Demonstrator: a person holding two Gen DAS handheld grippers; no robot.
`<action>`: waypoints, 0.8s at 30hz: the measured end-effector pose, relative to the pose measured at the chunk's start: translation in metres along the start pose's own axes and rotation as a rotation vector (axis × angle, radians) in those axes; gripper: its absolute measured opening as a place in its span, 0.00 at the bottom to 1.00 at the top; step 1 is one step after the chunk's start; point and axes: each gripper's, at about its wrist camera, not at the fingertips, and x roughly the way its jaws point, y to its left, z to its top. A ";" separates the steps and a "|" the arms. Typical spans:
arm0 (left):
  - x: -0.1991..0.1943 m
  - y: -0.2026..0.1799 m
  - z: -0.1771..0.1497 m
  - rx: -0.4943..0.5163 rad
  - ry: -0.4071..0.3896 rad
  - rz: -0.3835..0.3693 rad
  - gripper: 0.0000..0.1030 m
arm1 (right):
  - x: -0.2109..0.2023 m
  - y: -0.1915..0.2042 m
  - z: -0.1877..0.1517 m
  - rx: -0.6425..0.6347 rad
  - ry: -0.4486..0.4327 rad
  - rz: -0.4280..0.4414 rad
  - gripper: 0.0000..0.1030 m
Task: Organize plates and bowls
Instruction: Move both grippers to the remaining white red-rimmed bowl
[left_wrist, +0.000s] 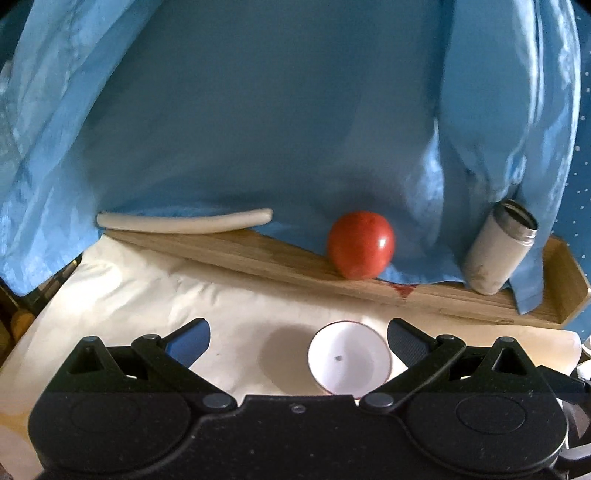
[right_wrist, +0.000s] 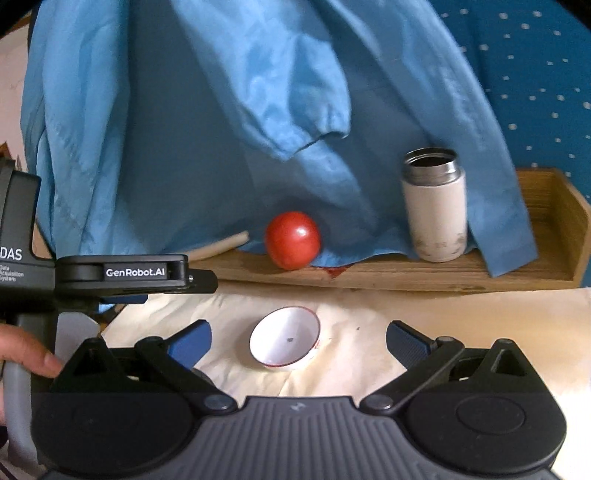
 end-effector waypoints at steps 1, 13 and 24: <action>0.002 0.003 0.000 -0.008 0.006 0.000 0.99 | 0.002 0.003 0.000 -0.008 0.008 -0.005 1.00; 0.030 0.041 -0.005 -0.045 0.029 -0.076 0.99 | 0.022 0.019 -0.005 0.026 0.074 -0.183 1.00; 0.069 0.051 -0.011 0.073 0.119 -0.269 0.99 | 0.039 0.007 -0.009 0.242 0.129 -0.285 1.00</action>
